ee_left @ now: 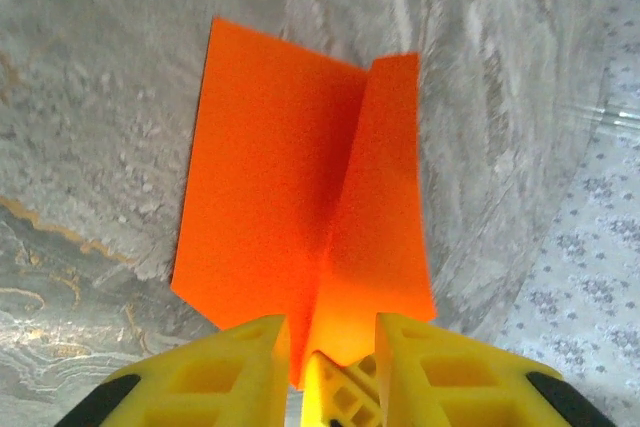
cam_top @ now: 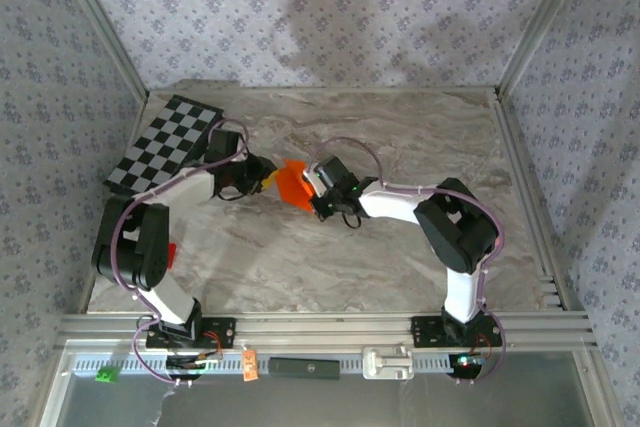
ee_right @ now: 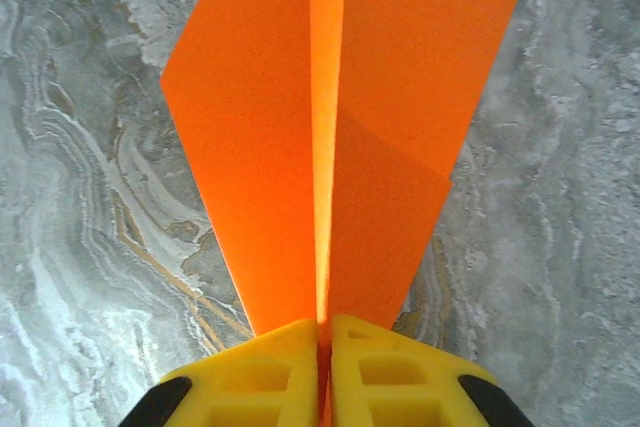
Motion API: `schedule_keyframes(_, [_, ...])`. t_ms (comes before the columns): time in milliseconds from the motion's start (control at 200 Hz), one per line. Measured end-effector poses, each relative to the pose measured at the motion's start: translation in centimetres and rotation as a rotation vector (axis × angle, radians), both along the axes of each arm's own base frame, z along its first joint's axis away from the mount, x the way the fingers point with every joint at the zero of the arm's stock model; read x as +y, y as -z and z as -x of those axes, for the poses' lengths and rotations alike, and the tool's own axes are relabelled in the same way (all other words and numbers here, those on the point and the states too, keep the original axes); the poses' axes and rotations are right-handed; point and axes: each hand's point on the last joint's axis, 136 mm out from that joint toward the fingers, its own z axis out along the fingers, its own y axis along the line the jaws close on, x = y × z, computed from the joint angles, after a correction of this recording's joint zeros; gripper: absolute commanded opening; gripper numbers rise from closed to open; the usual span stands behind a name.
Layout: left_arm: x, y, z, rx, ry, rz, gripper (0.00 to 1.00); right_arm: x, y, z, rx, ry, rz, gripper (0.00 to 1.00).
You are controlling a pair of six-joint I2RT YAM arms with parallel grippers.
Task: Fold a paper plane with a square sheet of paper (pick it up from the middle)
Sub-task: Fourth fold the wing at the center of the table.
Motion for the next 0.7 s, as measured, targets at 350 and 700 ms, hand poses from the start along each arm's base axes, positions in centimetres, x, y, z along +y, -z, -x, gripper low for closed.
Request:
schedule_keyframes(350, [-4.1, 3.8, 1.9, 0.056, 0.111, 0.031, 0.38, 0.4, 0.0, 0.5, 0.087, -0.045, -0.113, 0.11])
schedule_keyframes(700, [-4.9, 3.8, 1.2, 0.008, 0.138, 0.053, 0.43, 0.4, 0.0, 0.1, 0.154, -0.035, -0.2, 0.12])
